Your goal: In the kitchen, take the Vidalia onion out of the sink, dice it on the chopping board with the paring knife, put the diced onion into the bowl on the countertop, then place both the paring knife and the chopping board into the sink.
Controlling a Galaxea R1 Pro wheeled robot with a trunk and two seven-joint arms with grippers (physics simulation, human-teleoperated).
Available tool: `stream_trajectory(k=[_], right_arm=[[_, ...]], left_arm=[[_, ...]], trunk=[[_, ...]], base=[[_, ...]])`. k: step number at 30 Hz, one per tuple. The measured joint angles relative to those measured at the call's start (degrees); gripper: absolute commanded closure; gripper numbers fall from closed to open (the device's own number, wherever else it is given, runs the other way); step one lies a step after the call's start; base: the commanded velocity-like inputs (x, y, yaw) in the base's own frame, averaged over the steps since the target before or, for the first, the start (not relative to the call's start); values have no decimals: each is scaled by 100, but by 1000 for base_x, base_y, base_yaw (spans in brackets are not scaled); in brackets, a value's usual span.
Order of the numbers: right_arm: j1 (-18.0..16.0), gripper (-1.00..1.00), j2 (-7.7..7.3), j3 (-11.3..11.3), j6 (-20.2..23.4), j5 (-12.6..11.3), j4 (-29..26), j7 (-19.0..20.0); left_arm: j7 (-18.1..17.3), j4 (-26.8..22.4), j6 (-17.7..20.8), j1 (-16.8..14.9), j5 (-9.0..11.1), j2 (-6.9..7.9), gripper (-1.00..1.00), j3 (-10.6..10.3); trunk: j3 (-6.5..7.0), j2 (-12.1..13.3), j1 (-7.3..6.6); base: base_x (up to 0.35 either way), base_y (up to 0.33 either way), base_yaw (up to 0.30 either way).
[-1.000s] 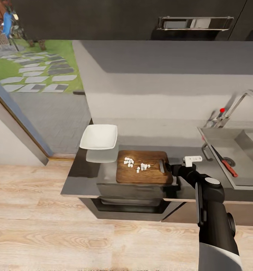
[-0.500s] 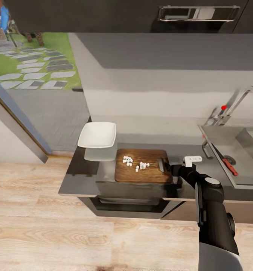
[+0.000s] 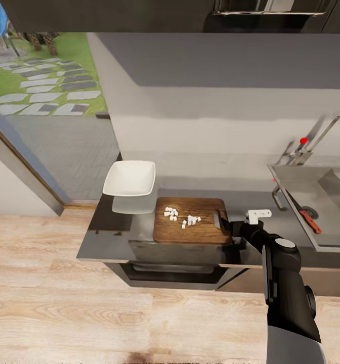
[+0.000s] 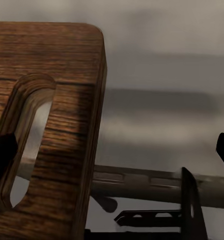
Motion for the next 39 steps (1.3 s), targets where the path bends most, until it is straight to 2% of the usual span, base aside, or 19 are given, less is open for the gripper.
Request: stream_trajectory(k=[33,39], right_arm=[[-1,-100,0,0,-18,-2,-70,4],[-1,-100,0,0,-16,-5,-92,5]], left_arm=[[0,0,4,0,0,0,-100,1],[0,0,0,0,0,0,-100,1]], trunk=[[-296,-2,-2],[-311,-2,-2]], base=[[21,9,0],[0,0,0]])
